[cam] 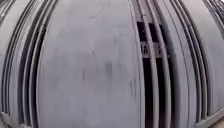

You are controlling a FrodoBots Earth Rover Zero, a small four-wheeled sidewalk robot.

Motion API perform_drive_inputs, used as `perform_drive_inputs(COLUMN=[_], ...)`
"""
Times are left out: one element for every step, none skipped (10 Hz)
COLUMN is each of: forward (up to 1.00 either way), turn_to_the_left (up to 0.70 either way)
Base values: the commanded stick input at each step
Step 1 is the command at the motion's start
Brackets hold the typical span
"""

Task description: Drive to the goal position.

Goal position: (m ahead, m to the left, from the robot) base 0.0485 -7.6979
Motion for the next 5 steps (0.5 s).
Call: perform_drive_inputs(forward=[0.0,0.0,0.0,0.0,-0.7], turn_to_the_left=[0.0,0.0,0.0,0.0,0.0])
